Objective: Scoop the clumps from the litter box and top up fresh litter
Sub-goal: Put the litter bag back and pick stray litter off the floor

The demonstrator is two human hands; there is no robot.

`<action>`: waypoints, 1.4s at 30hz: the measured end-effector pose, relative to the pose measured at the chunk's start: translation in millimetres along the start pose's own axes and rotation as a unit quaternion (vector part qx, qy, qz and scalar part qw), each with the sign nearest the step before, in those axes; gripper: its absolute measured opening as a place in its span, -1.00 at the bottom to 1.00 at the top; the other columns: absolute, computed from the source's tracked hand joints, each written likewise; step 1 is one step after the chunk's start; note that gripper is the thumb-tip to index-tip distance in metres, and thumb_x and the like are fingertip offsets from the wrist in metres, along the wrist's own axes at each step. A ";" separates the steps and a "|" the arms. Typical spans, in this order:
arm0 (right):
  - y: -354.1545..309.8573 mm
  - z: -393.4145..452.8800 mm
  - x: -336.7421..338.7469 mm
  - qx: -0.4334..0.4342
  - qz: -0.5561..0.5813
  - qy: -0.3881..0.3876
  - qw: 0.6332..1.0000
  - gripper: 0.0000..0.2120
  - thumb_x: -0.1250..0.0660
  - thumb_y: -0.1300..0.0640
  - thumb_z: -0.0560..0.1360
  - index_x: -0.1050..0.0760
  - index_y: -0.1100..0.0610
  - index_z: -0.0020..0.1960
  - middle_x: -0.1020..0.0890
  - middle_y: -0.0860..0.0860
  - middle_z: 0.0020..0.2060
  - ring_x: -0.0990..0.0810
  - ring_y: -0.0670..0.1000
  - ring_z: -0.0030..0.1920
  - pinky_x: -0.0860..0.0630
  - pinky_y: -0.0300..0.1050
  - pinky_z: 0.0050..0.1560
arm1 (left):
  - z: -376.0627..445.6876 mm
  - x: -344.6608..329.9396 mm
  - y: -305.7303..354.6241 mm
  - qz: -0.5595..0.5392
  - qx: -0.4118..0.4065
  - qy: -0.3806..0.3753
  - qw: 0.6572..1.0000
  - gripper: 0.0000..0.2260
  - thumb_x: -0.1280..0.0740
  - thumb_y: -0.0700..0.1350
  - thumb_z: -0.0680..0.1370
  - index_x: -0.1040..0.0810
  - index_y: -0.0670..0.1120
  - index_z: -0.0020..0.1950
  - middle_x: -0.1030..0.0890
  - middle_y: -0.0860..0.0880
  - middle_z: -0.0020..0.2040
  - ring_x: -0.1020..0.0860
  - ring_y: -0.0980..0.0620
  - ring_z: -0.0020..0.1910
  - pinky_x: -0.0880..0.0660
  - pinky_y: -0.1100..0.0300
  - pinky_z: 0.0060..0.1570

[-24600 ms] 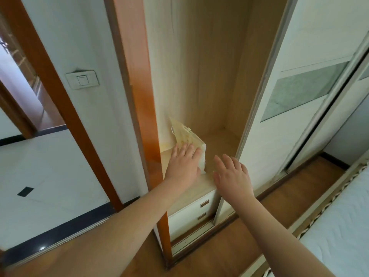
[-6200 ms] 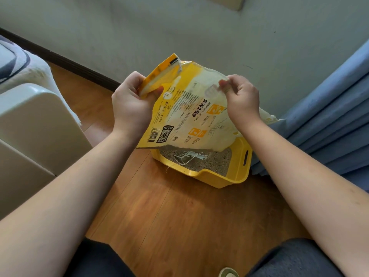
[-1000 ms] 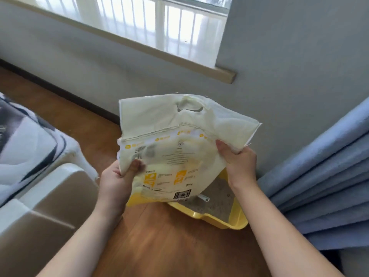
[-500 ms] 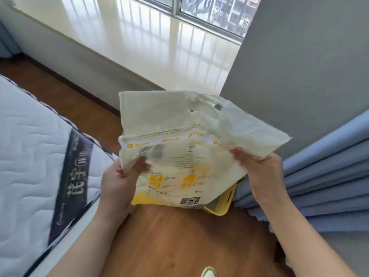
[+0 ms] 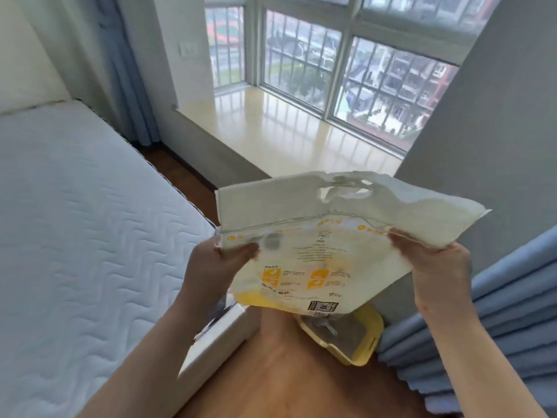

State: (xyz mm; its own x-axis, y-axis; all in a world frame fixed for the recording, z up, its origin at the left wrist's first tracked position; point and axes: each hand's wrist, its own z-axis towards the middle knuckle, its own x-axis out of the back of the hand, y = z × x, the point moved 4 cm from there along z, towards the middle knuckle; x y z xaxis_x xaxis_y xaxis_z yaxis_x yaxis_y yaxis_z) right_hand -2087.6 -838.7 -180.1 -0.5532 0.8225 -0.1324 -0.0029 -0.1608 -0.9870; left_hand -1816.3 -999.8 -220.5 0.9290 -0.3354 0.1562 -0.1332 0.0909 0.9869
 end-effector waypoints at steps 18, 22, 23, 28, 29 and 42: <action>-99.0 -96.5 -30.8 -0.007 0.025 -0.194 0.981 -0.87 -0.55 0.33 0.26 -0.70 0.19 -0.22 -0.72 0.12 -0.24 -0.70 0.10 -0.14 -0.62 -0.04 -0.03 | -138.5 77.1 221.2 0.491 -0.321 0.104 0.803 -0.17 -0.54 0.19 0.32 -0.27 0.03 0.49 -0.53 -0.09 0.31 -0.50 -0.12 0.24 -0.41 -0.11 0.27; -84.7 -115.1 -29.1 -0.043 0.025 -0.238 0.970 -0.87 -0.53 0.39 0.26 -0.69 0.20 -0.27 -0.71 0.14 -0.27 -0.70 0.12 -0.18 -0.63 -0.05 -0.11 | -155.8 77.6 207.9 0.489 -0.217 0.047 0.844 -0.60 -0.52 0.08 0.42 -0.56 0.03 0.21 -0.67 0.05 -0.05 -0.61 0.03 -0.10 -0.44 0.17 -0.11; -83.1 -120.2 -30.6 -0.050 0.025 -0.251 0.966 -0.87 -0.53 0.39 0.26 -0.69 0.20 -0.27 -0.71 0.13 -0.29 -0.70 0.09 -0.22 -0.64 -0.09 -0.17 | -162.8 81.5 205.3 0.488 -0.210 0.052 0.846 -0.74 -0.52 0.04 0.43 -0.62 -0.01 0.06 -0.67 0.08 -0.17 -0.61 0.06 -0.20 -0.43 0.18 -0.18; -78.2 -148.1 -43.8 -0.049 -0.006 -0.357 0.933 -0.88 -0.54 0.35 0.28 -0.69 0.15 -0.28 -0.71 0.08 -0.31 -0.70 0.00 -0.27 -0.59 -0.21 -0.34 | -211.9 103.0 189.7 0.471 -0.177 0.092 0.859 -0.82 -0.38 0.07 0.42 -0.64 -0.04 -0.17 -0.63 0.13 -0.34 -0.59 0.14 -0.35 -0.53 0.14 -0.28; -77.8 -154.1 -48.0 -0.046 -0.014 -0.379 0.924 -0.87 -0.54 0.33 0.29 -0.70 0.12 -0.29 -0.72 0.07 -0.31 -0.71 0.01 -0.26 -0.58 -0.18 -0.31 | -223.0 107.6 187.0 0.476 -0.178 0.108 0.855 -0.79 -0.35 0.09 0.43 -0.64 -0.04 -0.18 -0.63 0.11 -0.34 -0.58 0.12 -0.36 -0.54 0.11 -0.29; -106.8 -316.8 -142.7 0.261 -0.235 -0.600 0.719 -0.37 -0.52 -0.16 0.24 -0.35 -0.31 0.24 -0.44 -0.30 0.27 -0.41 -0.15 0.30 -0.36 -0.04 0.32 | -398.3 226.4 144.6 0.582 -0.190 0.264 0.745 -0.68 -0.27 0.14 0.51 -0.62 -0.05 -0.26 -0.59 0.10 -0.40 -0.52 0.11 -0.46 -0.42 0.27 -0.47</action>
State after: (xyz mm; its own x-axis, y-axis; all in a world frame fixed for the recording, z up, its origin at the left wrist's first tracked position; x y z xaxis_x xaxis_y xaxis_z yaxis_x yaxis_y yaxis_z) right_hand -1744.4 -766.1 -84.7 -0.7086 -0.1607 0.6871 -0.5625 -0.4594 -0.6875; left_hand -1487.6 -689.1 -58.2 0.2800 0.5843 0.7617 -0.9407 0.3254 0.0962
